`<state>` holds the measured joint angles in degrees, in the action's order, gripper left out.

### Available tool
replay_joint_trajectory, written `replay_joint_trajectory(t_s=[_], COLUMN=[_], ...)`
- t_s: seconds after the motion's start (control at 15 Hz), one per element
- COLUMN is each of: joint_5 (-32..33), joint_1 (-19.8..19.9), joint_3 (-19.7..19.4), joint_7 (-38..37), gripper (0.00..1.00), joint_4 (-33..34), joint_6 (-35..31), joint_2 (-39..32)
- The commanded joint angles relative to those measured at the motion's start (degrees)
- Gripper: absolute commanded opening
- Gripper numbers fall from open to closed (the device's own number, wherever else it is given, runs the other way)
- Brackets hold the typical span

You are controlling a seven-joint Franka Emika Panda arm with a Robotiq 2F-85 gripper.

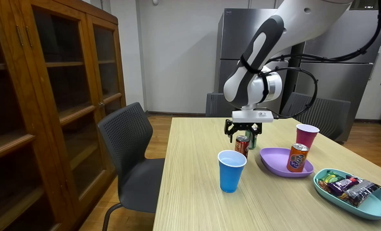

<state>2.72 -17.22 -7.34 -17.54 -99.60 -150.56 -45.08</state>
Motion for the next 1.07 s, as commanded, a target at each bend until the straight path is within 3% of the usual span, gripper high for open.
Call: replay_joint_trajectory(t_s=[0.0, 0.2, 0.27, 1.0], joint_5=[1.72, 2.28, 2.27, 4.04], joint_1=[-0.03, -0.09, 0.14, 1.88], joint_3=[0.16, -0.08, 0.16, -0.75], joint_7=[-0.66, -0.44, -0.15, -1.86], gripper=[0.68, 0.42, 0.38, 0.38], joint_4=[-1.33, -3.25, -4.08, -14.66], joint_6=[1.94, 3.34, 3.33, 2.76], joint_2=[1.96, 4.72, 5.77, 18.46])
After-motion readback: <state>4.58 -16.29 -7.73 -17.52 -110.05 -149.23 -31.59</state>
